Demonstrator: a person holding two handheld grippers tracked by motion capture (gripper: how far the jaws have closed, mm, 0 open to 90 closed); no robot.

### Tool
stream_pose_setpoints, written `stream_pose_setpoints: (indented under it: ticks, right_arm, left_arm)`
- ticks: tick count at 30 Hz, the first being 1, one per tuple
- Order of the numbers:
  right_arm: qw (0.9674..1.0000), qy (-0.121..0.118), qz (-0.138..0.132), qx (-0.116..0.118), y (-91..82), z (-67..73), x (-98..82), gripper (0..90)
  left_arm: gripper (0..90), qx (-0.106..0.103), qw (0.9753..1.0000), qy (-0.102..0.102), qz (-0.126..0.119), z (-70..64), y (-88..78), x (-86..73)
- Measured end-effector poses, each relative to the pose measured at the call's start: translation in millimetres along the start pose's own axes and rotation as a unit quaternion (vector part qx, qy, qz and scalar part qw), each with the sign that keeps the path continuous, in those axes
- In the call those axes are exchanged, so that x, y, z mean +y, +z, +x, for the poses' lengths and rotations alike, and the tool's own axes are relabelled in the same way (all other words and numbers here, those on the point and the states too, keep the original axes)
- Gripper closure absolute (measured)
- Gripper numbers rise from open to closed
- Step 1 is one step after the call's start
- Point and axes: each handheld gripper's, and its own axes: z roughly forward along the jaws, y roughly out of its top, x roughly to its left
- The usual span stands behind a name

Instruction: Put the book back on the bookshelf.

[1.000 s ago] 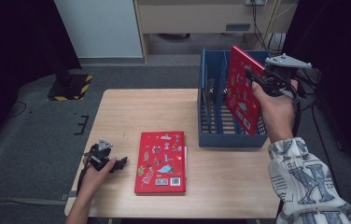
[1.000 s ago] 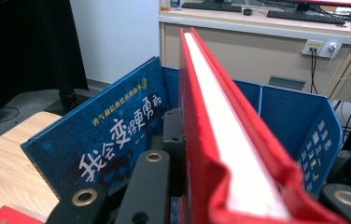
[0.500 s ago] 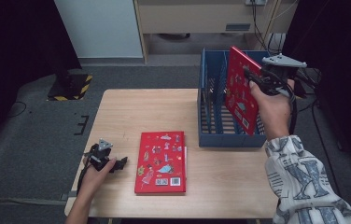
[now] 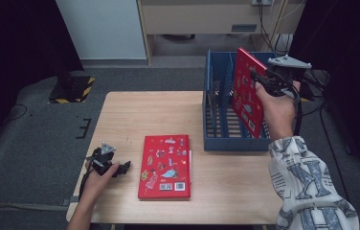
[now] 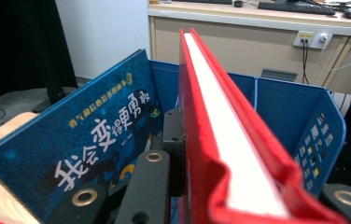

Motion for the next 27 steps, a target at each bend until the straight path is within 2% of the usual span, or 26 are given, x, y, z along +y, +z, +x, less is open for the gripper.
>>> stream_pose_setpoints:
  ticks: [19,27]
  right_arm:
    - [0.9996,0.017,0.005,-0.022,37.9,-1.1,-10.1,79.3]
    - [0.9993,0.025,-0.003,-0.028,50.5,0.7,-13.7,79.3]
  left_arm:
    - [0.0,-0.001,1.0000,0.001,0.000,-0.2,0.3,0.3]
    - [0.0,-0.001,1.0000,0.002,0.001,0.0,0.2,0.3]
